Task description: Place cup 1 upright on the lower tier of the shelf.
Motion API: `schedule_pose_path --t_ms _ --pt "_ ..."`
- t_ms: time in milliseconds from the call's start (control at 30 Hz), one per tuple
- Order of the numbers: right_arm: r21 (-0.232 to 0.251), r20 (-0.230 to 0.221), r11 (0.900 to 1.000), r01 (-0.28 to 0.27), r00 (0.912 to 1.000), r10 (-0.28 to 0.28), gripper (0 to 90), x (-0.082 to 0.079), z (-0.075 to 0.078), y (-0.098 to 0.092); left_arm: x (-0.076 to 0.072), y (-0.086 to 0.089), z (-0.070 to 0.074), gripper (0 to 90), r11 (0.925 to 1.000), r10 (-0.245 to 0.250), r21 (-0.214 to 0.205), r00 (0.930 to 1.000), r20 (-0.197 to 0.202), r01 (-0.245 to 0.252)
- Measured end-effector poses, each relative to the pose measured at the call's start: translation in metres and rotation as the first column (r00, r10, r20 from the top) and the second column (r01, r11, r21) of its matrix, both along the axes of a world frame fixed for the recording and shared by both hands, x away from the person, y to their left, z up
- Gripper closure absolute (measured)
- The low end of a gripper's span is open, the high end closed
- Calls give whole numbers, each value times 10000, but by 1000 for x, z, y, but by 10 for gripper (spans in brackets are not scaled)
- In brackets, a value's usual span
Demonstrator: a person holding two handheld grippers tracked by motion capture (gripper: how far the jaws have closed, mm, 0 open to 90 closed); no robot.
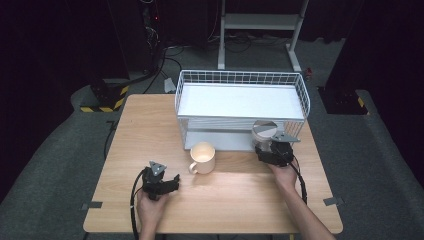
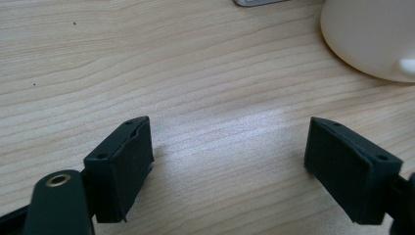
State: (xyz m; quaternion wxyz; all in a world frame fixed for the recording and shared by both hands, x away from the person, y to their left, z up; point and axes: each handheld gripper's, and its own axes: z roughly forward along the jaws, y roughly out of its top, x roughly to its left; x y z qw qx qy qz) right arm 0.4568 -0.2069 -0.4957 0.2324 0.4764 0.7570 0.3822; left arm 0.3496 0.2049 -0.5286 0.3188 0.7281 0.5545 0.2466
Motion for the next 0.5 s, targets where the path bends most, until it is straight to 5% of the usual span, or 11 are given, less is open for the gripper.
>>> schedule_pose_path --t_ms 500 --pt "168 -251 9988 456 9987 -452 266 3 -4 3 0 0 0 183 10000 -7 -2 10000 2 7"
